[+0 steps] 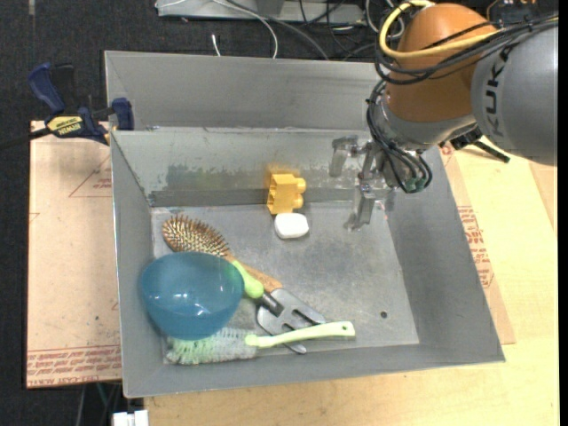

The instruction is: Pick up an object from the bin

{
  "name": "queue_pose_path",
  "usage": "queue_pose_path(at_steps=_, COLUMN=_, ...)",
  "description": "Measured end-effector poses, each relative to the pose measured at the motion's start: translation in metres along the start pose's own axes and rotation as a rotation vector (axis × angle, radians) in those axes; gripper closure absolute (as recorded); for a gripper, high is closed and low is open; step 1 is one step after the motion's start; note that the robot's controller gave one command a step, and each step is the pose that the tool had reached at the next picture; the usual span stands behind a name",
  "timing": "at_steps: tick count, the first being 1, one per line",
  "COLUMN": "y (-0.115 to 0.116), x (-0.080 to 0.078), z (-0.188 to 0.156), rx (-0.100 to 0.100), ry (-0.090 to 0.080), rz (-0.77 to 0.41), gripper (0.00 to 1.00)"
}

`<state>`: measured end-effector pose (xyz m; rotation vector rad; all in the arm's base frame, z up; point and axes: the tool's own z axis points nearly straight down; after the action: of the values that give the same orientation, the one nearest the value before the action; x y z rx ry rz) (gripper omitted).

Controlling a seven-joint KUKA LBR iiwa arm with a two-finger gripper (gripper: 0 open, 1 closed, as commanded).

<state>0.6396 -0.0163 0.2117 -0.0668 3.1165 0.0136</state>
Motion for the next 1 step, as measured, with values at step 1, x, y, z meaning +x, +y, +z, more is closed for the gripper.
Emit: queue_pose_path(at_steps=1, y=0.0245, x=-0.0066, z=0.1163, rx=-0.002, ry=0.019, rz=-0.011, gripper=0.0)
